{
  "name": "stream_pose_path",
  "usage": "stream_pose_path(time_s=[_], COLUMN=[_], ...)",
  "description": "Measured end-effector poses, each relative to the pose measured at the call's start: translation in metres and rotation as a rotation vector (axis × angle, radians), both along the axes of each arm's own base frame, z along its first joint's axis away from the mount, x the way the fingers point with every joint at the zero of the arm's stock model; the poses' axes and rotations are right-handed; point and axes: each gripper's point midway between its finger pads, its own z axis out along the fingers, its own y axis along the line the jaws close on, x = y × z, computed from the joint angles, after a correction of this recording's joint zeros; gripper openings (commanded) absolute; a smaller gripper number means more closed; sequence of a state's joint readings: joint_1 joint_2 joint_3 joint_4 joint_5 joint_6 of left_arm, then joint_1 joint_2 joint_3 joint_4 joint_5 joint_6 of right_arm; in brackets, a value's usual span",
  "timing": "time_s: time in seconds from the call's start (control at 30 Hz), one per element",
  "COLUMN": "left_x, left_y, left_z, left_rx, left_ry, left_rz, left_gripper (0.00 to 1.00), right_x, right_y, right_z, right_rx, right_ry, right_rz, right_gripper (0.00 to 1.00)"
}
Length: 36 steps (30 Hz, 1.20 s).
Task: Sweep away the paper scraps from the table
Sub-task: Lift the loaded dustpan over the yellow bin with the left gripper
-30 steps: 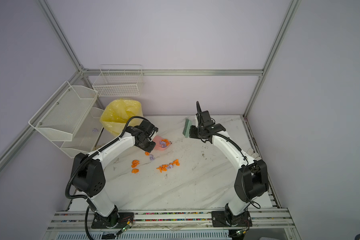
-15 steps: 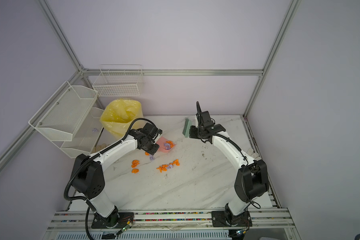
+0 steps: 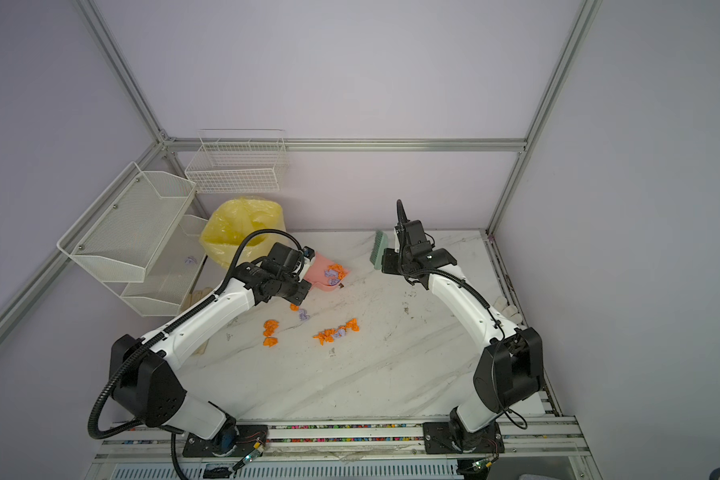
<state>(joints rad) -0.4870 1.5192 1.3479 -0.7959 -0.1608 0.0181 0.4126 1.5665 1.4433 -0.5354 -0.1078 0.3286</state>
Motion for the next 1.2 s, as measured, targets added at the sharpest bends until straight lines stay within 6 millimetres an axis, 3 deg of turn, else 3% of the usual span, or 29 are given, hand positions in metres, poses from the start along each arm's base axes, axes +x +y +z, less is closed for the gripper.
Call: stream_pose_path(time_s=[0.2, 0.7, 0.97, 1.2], left_x=[-0.003, 0.006, 0.016, 0.02], left_y=[0.01, 0.03, 0.06, 0.091], left_z=[0.031, 0.11, 0.145, 0.16], left_rx=[-0.006, -0.004, -0.003, 0.04], left_ry=[-0.088, -0.266, -0.34, -0.368], left_rz=[0.026, 0.112, 0.2, 0.273], left_gripper=[0.0, 0.0, 0.0, 0.0], right_x=[-0.01, -0.027, -0.034, -0.035], right_y=[-0.009, -0.015, -0.015, -0.015], right_z=[0.011, -0.016, -0.024, -0.027], right_rx=[0.005, -0.016, -0.016, -0.014], right_ry=[-0.028, 0.029, 0.049, 0.051], right_rz=[-0.017, -0.012, 0.002, 0.007], right_gripper=[0.0, 0.0, 0.0, 0.0])
